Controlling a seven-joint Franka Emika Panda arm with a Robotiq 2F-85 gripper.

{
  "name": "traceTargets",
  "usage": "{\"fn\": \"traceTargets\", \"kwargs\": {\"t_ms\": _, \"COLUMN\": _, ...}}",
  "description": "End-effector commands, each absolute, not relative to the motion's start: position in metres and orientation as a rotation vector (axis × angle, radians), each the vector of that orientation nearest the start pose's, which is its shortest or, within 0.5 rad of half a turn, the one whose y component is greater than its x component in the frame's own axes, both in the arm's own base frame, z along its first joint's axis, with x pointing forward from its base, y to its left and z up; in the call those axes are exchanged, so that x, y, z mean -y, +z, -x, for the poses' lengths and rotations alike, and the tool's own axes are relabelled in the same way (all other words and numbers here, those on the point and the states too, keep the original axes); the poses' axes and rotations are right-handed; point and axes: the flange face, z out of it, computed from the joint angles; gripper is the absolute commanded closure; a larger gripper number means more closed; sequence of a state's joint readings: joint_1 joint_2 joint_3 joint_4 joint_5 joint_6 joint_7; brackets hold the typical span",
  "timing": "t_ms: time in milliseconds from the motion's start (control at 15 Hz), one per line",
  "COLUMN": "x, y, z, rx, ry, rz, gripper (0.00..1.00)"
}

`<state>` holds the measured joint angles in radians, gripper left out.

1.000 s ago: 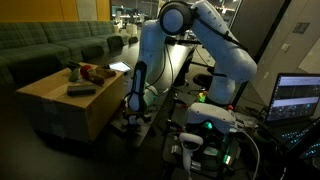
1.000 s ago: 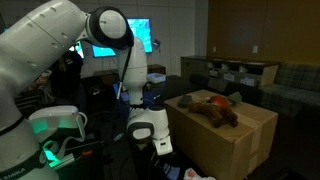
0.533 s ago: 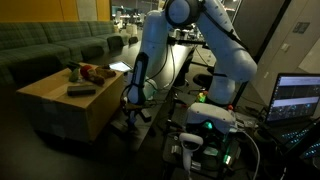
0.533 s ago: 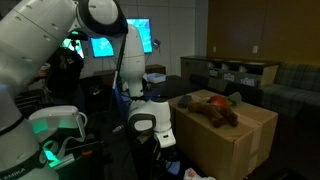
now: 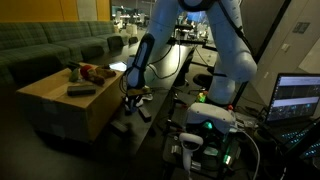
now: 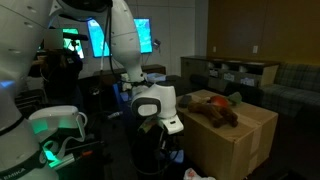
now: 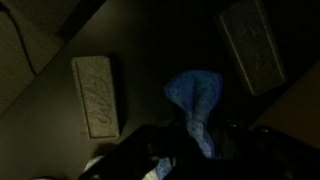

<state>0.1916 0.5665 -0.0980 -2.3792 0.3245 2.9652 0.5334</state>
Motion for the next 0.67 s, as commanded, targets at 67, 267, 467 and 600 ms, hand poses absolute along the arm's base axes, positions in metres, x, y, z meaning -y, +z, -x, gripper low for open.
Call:
{"fn": "traceTargets", "kwargs": {"t_ms": 67, "x": 0.004, "y": 0.164, "z": -0.483, "rx": -0.966, "ry": -0.036, "rz": 3.01, "gripper": 0.87}}
{"fn": "traceTargets", "kwargs": {"t_ms": 267, "x": 0.022, "y": 0.215, "z": -0.494, "rx": -0.856, "ry": -0.069, "rz": 3.095, "gripper": 0.86}}
{"fn": "traceTargets", "kwargs": {"t_ms": 467, "x": 0.035, "y": 0.272, "z": -0.506, "rx": -0.753, "ry": -0.143, "rz": 3.181, "gripper": 0.86}}
{"fn": "traceTargets", "kwargs": {"t_ms": 600, "x": 0.034, "y": 0.307, "z": -0.516, "rx": -0.666, "ry": -0.212, "rz": 3.239, "gripper": 0.86}}
